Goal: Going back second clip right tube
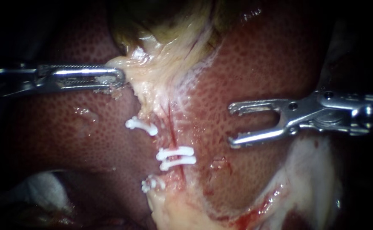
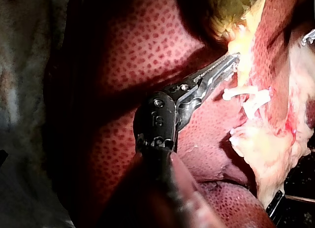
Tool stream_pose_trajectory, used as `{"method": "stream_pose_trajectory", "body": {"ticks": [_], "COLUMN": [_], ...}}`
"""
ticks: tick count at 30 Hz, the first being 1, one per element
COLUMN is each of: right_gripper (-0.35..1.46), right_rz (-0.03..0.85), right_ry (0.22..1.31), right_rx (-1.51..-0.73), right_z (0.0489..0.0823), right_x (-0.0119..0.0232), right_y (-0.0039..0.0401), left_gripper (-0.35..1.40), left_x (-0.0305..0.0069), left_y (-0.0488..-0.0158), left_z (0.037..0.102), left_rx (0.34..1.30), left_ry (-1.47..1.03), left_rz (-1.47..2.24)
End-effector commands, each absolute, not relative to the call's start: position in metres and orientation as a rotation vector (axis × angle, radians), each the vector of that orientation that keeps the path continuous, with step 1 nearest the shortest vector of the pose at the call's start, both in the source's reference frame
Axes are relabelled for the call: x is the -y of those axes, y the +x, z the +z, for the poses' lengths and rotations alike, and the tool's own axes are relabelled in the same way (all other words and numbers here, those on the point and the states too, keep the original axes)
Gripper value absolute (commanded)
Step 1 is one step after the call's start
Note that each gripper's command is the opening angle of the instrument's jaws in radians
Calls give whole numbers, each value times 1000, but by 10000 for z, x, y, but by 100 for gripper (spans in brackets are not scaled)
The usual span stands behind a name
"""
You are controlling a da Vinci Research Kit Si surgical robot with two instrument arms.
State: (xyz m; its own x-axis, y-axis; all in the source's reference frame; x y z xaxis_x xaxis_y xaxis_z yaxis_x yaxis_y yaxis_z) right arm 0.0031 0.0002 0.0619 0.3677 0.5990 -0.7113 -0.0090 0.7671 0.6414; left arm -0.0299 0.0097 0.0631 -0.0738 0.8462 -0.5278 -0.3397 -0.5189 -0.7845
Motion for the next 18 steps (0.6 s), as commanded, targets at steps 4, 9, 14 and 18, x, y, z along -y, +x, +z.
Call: {"method": "stream_pose_trajectory", "body": {"ticks": [4,9,14,18], "right_gripper": [49,50,50,50], "right_rz": [422,420,417,417], "right_ry": [601,602,603,603], "right_rx": [-1140,-1141,-1141,-1141], "right_z": [622,623,625,625], "right_x": [1,3,5,5], "right_y": [32,32,33,34], "left_gripper": [-35,-35,-35,-35], "left_x": [-94,-85,-81,-79], "left_y": [-304,-321,-344,-366], "left_z": [638,661,682,696], "left_rx": [591,577,589,599], "left_ry": [-1316,-1295,-1286,-1283], "left_rz": [1737,1762,1783,1796]}}
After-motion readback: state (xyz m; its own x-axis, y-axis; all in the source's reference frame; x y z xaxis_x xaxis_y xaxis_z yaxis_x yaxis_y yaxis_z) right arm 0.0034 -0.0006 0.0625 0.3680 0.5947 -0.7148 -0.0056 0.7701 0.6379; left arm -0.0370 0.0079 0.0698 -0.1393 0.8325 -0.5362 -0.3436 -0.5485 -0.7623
